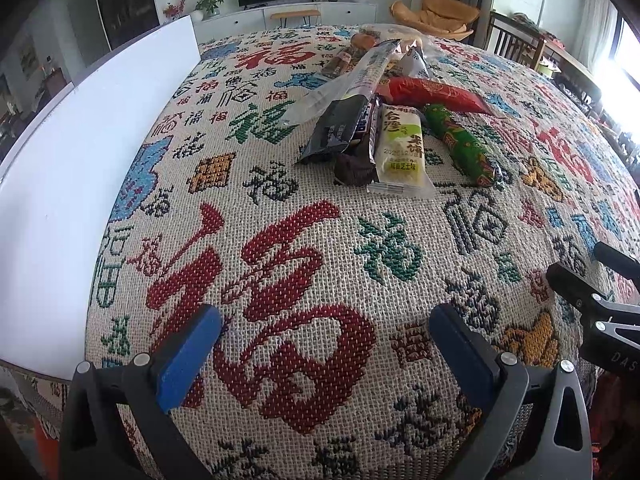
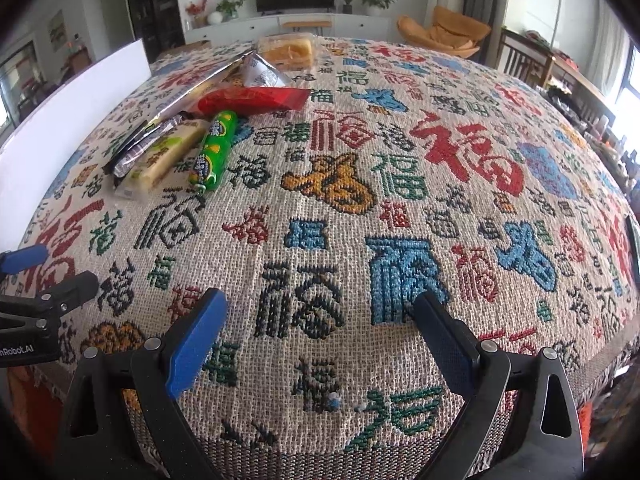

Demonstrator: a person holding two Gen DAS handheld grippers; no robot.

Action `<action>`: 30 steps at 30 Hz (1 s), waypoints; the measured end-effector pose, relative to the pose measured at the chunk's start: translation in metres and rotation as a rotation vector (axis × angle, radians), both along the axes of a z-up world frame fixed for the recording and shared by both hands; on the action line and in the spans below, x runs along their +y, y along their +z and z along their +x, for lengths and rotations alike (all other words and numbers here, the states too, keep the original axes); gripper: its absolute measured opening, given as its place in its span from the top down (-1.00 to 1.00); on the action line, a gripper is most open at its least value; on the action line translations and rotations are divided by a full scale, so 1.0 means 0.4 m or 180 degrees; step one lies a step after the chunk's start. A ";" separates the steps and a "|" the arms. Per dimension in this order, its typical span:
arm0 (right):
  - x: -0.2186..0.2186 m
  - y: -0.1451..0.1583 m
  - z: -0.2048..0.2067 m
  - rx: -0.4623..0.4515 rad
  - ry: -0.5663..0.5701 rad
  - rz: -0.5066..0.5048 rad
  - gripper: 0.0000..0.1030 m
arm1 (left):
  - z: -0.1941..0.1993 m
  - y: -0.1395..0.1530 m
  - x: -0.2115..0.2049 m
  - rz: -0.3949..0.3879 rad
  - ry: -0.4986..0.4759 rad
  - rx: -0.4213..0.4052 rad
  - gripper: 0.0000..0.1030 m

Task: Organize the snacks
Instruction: 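Move both tools toward the snack pile on the patterned cloth, then grasp the green sausage stick with the right gripper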

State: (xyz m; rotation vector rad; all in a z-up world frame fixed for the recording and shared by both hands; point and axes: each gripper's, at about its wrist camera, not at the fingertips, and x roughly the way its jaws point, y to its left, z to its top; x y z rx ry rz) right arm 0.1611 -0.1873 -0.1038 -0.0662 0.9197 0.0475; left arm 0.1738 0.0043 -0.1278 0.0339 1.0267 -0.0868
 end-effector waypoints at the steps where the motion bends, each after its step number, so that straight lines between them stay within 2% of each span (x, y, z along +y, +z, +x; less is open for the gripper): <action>1: 0.000 0.001 0.005 0.0027 0.0043 -0.0007 -0.88 | -0.002 0.000 0.000 -0.0002 -0.0011 -0.0016 -1.00; 4: -0.010 0.020 0.042 0.0185 0.0153 0.0002 -0.84 | -0.007 0.000 0.001 -0.0008 -0.0031 -0.0079 -1.00; 7: -0.032 0.092 0.083 -0.0080 0.0073 0.0321 -0.84 | -0.013 -0.001 0.002 -0.0015 -0.0032 -0.0136 -1.00; 9: -0.020 0.120 0.138 -0.0005 0.0155 0.0539 -0.84 | -0.014 -0.001 0.002 -0.0017 -0.0034 -0.0158 -1.00; 12: 0.037 0.093 0.236 0.0354 0.0350 0.0698 -0.80 | -0.014 0.000 0.002 -0.0020 -0.0039 -0.0168 -1.00; 16: 0.124 0.052 0.304 0.0480 0.0487 0.0499 -0.74 | -0.016 0.000 0.001 -0.0024 -0.0041 -0.0160 -1.00; 18: 0.161 0.034 0.319 0.0498 0.0571 0.0318 -0.13 | -0.019 0.000 0.001 -0.0025 -0.0035 -0.0174 -1.00; 19: 0.173 0.028 0.324 0.0496 0.0576 0.0193 0.12 | -0.020 -0.001 0.001 -0.0026 -0.0034 -0.0178 -1.00; 21: 0.176 0.026 0.322 0.0491 0.0586 0.0107 0.10 | -0.023 -0.001 0.001 -0.0028 -0.0030 -0.0194 -1.00; 23: 0.173 0.024 0.325 0.0525 0.0634 0.0148 -0.05 | -0.024 -0.001 0.001 -0.0030 -0.0026 -0.0204 -1.00; 26: 0.184 0.020 0.322 0.0518 0.0737 0.0057 -0.05 | -0.026 -0.001 0.002 -0.0034 -0.0029 -0.0211 -1.00; 28: 0.185 0.020 0.318 0.0493 0.0788 -0.0004 0.03 | -0.027 -0.001 0.002 -0.0035 -0.0032 -0.0214 -1.00; 30: 0.177 0.023 0.309 0.0498 0.0794 -0.0021 0.25 | -0.028 -0.002 0.002 -0.0035 -0.0037 -0.0216 -1.00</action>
